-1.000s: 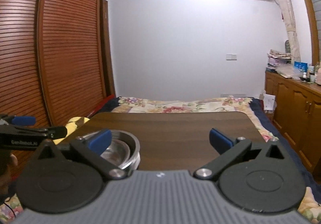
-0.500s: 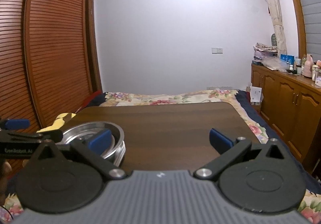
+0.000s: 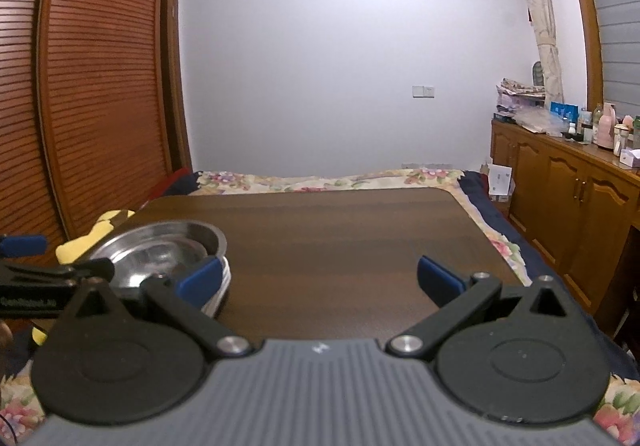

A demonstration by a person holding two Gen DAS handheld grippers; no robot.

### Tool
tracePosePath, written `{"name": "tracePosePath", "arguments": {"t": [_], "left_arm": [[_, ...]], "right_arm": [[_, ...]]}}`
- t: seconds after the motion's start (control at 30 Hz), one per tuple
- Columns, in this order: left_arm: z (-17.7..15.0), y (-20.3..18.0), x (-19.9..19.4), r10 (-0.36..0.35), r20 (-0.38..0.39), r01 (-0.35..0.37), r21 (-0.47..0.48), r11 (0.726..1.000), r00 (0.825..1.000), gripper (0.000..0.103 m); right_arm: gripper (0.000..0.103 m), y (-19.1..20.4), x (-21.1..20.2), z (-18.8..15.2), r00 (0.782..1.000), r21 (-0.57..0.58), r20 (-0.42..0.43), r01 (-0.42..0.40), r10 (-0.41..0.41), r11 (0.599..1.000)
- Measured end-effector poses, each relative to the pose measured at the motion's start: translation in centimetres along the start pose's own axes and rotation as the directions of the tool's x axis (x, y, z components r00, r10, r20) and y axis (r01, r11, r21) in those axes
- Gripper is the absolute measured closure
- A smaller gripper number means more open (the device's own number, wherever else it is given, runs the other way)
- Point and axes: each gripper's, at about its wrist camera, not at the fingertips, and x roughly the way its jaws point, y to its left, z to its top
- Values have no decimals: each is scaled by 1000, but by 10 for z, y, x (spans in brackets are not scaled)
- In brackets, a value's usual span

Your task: Organize plates and bowls

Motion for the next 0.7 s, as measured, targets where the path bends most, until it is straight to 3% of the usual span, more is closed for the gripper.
{"name": "tracePosePath", "arguments": {"t": [0.7], "left_arm": [[-3, 4, 2, 3, -7, -3, -5, 1000, 1000, 0]], "right_arm": [[0, -5, 4, -6, 1000, 27, -22, -6, 7, 1000]]}}
